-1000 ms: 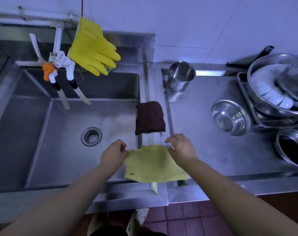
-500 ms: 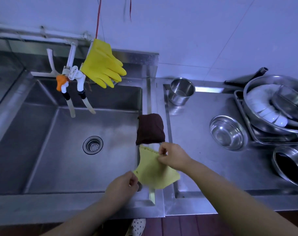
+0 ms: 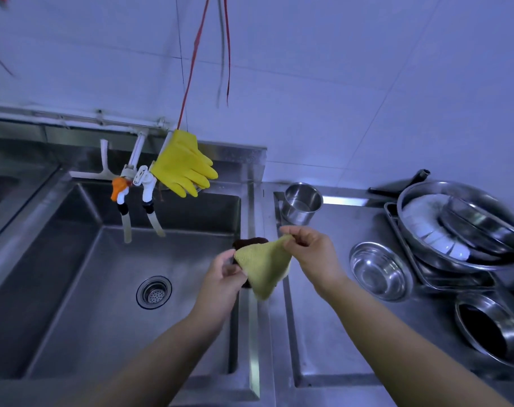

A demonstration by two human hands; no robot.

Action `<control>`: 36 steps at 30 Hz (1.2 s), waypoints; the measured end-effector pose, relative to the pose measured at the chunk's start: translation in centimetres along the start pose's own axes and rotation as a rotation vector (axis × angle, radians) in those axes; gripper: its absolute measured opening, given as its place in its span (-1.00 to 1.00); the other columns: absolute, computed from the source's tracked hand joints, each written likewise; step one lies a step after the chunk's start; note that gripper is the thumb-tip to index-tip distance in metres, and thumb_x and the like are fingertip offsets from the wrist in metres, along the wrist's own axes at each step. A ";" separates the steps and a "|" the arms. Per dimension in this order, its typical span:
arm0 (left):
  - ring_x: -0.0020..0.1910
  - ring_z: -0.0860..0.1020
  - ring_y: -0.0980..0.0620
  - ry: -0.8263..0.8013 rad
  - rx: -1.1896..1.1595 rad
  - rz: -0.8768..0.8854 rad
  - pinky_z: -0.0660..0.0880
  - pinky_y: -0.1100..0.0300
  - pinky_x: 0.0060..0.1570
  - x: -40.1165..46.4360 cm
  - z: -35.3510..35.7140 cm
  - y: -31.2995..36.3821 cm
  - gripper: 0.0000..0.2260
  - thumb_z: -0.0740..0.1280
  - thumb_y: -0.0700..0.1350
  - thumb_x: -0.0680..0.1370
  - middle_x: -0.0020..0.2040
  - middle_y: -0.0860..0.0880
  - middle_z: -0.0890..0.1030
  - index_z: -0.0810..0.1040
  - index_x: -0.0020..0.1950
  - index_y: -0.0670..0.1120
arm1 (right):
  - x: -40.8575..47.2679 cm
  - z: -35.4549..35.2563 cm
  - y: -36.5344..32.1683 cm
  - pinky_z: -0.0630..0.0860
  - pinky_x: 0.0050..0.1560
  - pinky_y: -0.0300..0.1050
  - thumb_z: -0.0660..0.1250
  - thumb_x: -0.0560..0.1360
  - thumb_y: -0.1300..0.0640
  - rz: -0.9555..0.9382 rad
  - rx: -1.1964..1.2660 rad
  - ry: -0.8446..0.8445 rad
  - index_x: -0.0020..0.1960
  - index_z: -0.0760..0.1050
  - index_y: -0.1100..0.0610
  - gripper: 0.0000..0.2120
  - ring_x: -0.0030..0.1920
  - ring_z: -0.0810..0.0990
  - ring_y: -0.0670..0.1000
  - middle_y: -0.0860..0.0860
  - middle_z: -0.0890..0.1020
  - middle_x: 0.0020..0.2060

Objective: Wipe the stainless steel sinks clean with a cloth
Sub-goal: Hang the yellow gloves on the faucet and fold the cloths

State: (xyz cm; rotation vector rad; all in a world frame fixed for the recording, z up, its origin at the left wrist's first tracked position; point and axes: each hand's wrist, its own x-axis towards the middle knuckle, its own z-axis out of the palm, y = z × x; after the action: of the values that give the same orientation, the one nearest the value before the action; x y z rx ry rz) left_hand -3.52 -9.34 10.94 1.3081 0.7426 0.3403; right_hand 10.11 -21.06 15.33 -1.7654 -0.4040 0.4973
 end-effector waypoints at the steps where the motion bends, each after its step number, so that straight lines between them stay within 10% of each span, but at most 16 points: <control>1: -0.18 0.58 0.30 0.015 0.000 0.037 0.45 0.45 -0.27 0.3 0.1 0.4 -0.64 0.37 -0.25 0.49 -0.08 0.09 0.61 0.42 0.23 0.03 | 0.1 -0.2 -0.2 0.48 -0.11 -0.46 0.34 0.49 0.31 -0.006 -0.015 0.010 0.01 0.58 -0.04 -0.74 -0.10 0.59 -0.17 0.00 0.66 -0.07; 17: 0.08 0.56 0.02 -0.017 0.279 0.146 0.44 0.08 0.21 1.6 1.2 4.6 -0.67 0.32 -0.17 0.52 0.08 -0.02 0.62 0.51 0.29 -0.01 | -0.9 -1.6 -3.6 0.45 -0.16 -0.47 0.30 0.42 0.43 -0.130 -0.097 0.031 -0.04 0.58 -0.06 -0.61 -0.13 0.53 -0.19 -0.03 0.59 -0.11; 25: -0.14 0.51 -0.05 0.040 0.503 0.355 0.42 0.13 -0.14 2.5 1.1 5.3 -0.96 0.38 -0.24 0.43 -0.14 -0.09 0.55 0.60 -0.14 -0.13 | -0.6 -2.2 -3.5 0.45 -0.14 -0.49 0.30 0.43 0.39 -0.142 -0.139 0.089 -0.05 0.59 -0.05 -0.66 -0.08 0.54 -0.17 -0.03 0.63 -0.06; 32: -0.29 0.45 0.05 -0.203 0.657 0.509 0.35 0.10 -0.27 2.9 0.6 7.7 -0.90 0.26 -0.12 0.55 -0.30 0.08 0.48 0.43 -0.08 0.10 | 0.2 -1.1 -3.1 0.27 0.23 -0.18 0.44 0.39 0.13 -0.408 -0.791 -0.064 0.20 0.51 0.02 -0.62 0.19 0.31 -0.09 -0.12 0.43 0.12; 36: -0.16 0.52 0.08 -0.240 0.687 0.538 0.44 0.06 -0.14 4.1 0.0 8.7 -0.82 0.34 -0.12 0.50 -0.18 0.10 0.54 0.42 -0.03 0.13 | 1.2 1.6 -3.5 0.49 -0.09 -0.01 0.42 0.44 0.10 -0.273 -0.637 -0.270 -0.01 0.52 0.14 -0.82 -0.16 0.51 -0.03 -0.03 0.55 -0.21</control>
State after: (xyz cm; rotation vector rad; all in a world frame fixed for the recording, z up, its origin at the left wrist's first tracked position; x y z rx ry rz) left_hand 0.97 -4.56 17.97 2.1650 0.2871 0.3588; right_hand 10.24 -18.30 18.23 -2.2060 -1.0709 0.4377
